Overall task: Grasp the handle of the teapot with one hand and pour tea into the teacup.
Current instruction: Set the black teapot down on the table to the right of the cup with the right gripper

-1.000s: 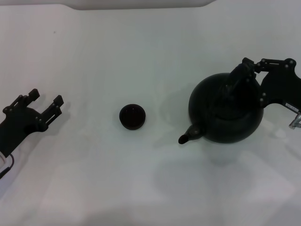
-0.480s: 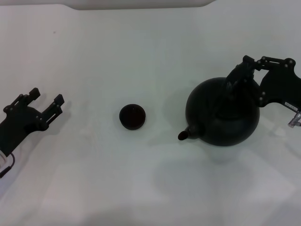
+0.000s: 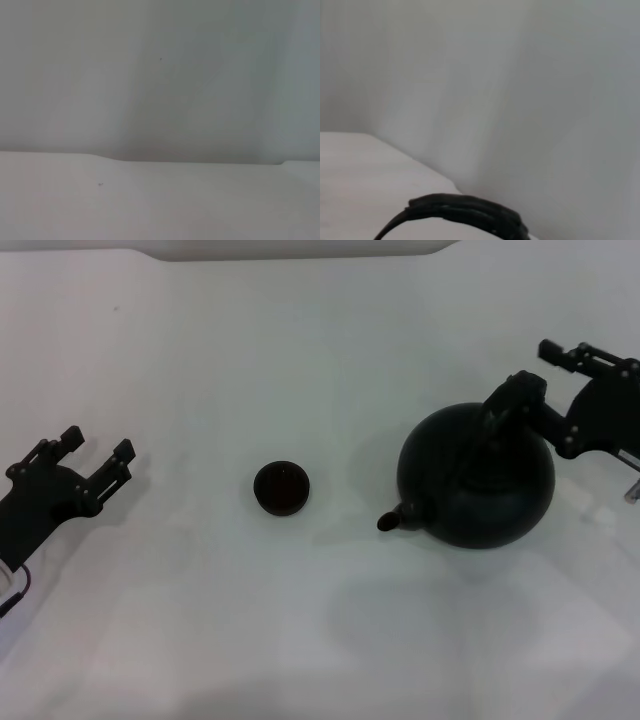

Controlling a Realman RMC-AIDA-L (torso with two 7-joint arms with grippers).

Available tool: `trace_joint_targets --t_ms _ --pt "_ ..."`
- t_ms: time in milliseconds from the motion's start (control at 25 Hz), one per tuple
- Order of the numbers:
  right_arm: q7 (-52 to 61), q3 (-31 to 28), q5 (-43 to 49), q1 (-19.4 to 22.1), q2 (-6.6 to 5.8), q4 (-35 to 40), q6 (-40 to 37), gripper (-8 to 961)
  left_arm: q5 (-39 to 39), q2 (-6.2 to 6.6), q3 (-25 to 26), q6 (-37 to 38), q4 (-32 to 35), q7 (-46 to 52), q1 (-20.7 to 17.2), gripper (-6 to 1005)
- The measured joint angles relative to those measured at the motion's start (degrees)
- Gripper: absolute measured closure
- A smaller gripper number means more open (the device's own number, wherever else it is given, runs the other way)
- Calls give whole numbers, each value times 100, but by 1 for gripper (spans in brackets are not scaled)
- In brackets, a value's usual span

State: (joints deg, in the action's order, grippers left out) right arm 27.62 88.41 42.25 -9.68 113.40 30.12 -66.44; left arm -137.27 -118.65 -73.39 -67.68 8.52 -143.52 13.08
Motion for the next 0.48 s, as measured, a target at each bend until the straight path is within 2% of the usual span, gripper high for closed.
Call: trace_joint_targets --t_ms 160,320,440,480 --pt "255 -55 11 32 -16 -31 -77 463 -2 0 0 4 0 0 1 260" --pt "733 -8 136 39 -129 -48 -228 383 -3 7 0 8 0 0 6 260" --pt "1029 -31 298 47 -163 -103 -442 324 -8 8 86 10 0 0 9 260" --pt "1062 -39 323 56 -167 -137 -522 267 -9 8 117 10 0 0 6 260"
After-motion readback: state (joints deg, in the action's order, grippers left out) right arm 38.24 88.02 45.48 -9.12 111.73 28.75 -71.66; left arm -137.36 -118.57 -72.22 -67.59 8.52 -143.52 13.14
